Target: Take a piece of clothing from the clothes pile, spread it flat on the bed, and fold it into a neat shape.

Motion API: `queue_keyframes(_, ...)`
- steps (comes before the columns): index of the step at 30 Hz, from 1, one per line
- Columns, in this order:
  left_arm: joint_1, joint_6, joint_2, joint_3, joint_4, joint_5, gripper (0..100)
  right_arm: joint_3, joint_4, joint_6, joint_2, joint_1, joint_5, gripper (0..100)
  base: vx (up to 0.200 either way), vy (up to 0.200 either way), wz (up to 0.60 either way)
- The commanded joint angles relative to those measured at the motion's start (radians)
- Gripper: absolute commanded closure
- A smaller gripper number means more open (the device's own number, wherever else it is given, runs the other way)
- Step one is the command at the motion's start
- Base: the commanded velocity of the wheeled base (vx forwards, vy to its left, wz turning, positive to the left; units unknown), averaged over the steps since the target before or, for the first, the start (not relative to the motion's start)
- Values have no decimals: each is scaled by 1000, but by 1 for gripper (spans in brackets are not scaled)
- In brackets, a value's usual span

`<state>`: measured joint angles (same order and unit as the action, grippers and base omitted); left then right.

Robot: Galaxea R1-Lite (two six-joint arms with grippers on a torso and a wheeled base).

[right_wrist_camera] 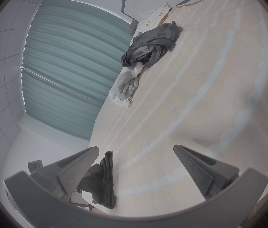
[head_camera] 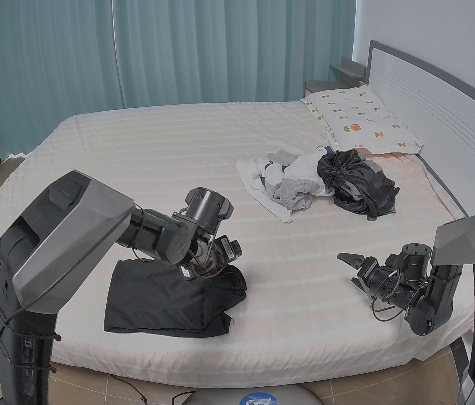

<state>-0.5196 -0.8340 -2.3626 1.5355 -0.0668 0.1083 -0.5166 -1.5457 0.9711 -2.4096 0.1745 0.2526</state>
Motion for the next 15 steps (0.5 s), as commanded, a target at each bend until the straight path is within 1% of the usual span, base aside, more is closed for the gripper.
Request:
queue_keyframes(1,24,-17,55,-11,-2,-6,0,3,-1,0,-2,0,-1,0,0,0,0)
queue_keyframes(2,39,-23,66,-26,-2,-7,0,3,-1,0,-2,0,-1,0,0,0,0)
queue_keyframes(4,39,-23,66,-26,-2,-7,0,3,-1,0,-2,0,-1,0,0,0,0)
queue_keyframes(5,78,-36,88,-74,1,-10,0,3,-1,-2,-2,2,-1,0,0,0,0)
queue_keyframes(9,124,-66,95,-117,4,-12,0,3,-1,-2,-3,2,-1,0,0,0,0)
queue_keyframes(11,147,-83,112,-144,13,-29,0,3,-1,-2,-3,2,-1,0,0,0,0)
queue_keyframes(12,148,-83,115,-147,13,-32,0,3,-1,-2,-3,2,-1,0,0,200,0)
queue_keyframes(13,181,-89,147,-183,16,-85,0,3,-1,-2,-3,2,-1,0,0,200,0)
queue_keyframes(14,197,-89,164,-198,21,-116,0,4,-1,-2,-2,2,-1,0,0,200,0)
queue_keyframes(15,197,-89,164,-198,21,-116,0,4,-1,-2,-2,2,-1,0,0,200,0)
